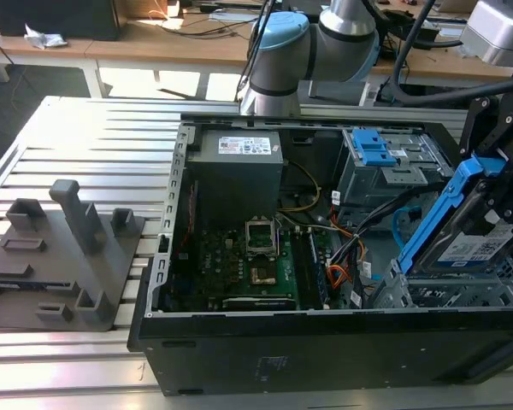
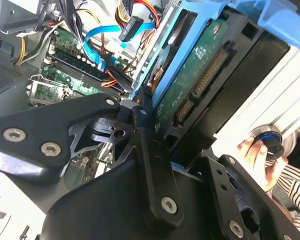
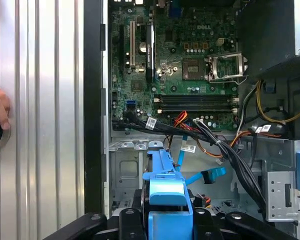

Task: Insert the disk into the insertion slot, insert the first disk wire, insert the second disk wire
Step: 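Insert the disk into the insertion slot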

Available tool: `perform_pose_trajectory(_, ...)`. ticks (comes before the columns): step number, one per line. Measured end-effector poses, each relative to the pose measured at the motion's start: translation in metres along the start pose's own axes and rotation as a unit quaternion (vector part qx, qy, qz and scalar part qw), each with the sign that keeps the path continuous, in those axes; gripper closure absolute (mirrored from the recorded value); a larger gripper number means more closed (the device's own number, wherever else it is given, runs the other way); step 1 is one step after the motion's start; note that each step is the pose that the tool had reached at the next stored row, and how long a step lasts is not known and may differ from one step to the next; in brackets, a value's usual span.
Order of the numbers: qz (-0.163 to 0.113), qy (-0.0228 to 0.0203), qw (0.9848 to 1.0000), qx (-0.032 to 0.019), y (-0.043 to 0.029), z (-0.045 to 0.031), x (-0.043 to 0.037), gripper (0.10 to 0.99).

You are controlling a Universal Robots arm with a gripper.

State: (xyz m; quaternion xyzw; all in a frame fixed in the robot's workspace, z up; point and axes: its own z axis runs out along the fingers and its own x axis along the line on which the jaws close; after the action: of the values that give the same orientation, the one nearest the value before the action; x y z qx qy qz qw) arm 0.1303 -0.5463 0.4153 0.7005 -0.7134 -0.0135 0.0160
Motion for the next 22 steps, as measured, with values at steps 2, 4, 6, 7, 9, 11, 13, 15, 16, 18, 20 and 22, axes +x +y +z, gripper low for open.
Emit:
perform_pose_trajectory(2, 0.0, 0.0, 1.0, 0.0, -0.0001, 0.002, 0.0, 0.714)
perform_pose_trajectory(4, 0.0, 0.0, 1.0, 0.0, -0.0001, 0.0022, 0.0, 0.714)
perform_pose_trajectory(6, 0.0, -0.0001, 1.0, 0.0003, -0.0001, 0.0023, 0.0, 0.714)
perform_pose_trajectory(7, 0.0, -0.0004, 1.0, 0.0007, -0.0001, 0.0016, 0.0, 0.714)
perform_pose_trajectory(9, 0.002, -0.0004, 1.0, 0.001, 0.0, -0.0006, 0.0001, 0.714)
perform_pose_trajectory(11, 0.006, 0.0008, 1.0, 0.0012, 0.0001, -0.0009, 0.0001, 0.714)
perform_pose_trajectory(13, 0.01, 0.0026, 0.9999, 0.0015, 0.0, -0.0009, 0.0001, 0.714)
perform_pose_trajectory(15, 0.014, 0.0034, 0.9999, 0.0015, 0.0002, -0.001, 0.0001, 0.714)
perform_pose_trajectory(16, 0.015, 0.0034, 0.9999, 0.0015, 0.0002, -0.0011, 0.0001, 0.714)
perform_pose_trajectory(18, 0.015, 0.0033, 0.9999, 0.0015, 0.0002, -0.0007, 0.0001, 0.714)
perform_pose_trajectory(20, 0.015, 0.0033, 0.9999, 0.0015, 0.0, 0.004, 0.0001, 0.714)
perform_pose_trajectory(22, 0.015, 0.0033, 0.9999, 0.0015, -0.0001, 0.0077, 0.0001, 0.714)
